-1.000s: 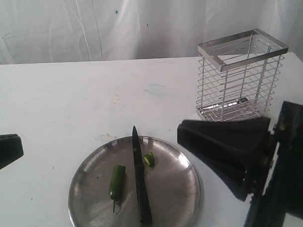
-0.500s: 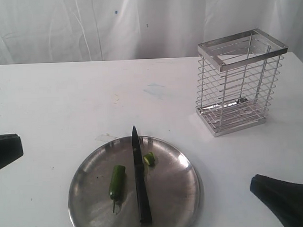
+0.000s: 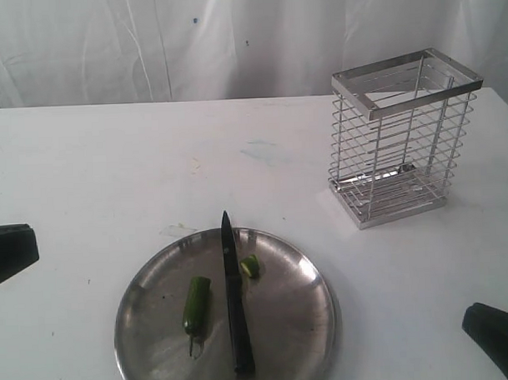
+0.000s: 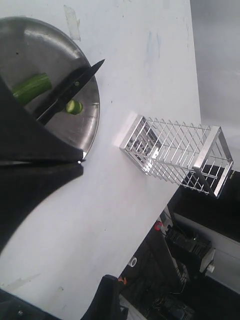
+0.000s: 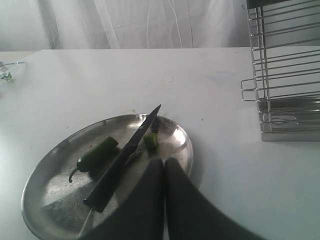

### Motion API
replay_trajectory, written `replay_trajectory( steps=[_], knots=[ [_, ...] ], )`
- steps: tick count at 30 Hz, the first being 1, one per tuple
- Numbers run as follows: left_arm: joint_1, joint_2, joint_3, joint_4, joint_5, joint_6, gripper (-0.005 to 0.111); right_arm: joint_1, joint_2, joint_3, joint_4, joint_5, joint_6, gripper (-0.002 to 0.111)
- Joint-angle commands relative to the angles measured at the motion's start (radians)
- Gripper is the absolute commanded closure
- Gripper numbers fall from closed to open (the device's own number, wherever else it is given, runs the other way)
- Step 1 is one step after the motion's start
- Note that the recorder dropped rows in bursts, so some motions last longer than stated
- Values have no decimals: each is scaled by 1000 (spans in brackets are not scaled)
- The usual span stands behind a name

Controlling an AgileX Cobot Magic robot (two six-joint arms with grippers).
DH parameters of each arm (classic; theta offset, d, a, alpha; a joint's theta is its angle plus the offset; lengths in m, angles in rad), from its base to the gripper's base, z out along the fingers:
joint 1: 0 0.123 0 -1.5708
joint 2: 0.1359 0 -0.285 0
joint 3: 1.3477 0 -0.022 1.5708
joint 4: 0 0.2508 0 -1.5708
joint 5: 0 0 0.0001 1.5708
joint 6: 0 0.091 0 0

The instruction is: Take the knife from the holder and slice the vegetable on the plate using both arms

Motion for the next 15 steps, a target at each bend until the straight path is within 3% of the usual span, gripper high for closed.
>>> replay_trajectory(
  steps=[1,9,15],
  knots=[
    [-2,-9,7,-12,7,-1,107,-9,-7,7,-11,1,-3,108],
    [-2,-9,7,-12,5,-1,107,-51,-66,7,-9,12,-3,108],
    [-2,-15,5,-11,5,-1,107,-252,-77,7,3,6,-3,108]
  ],
)
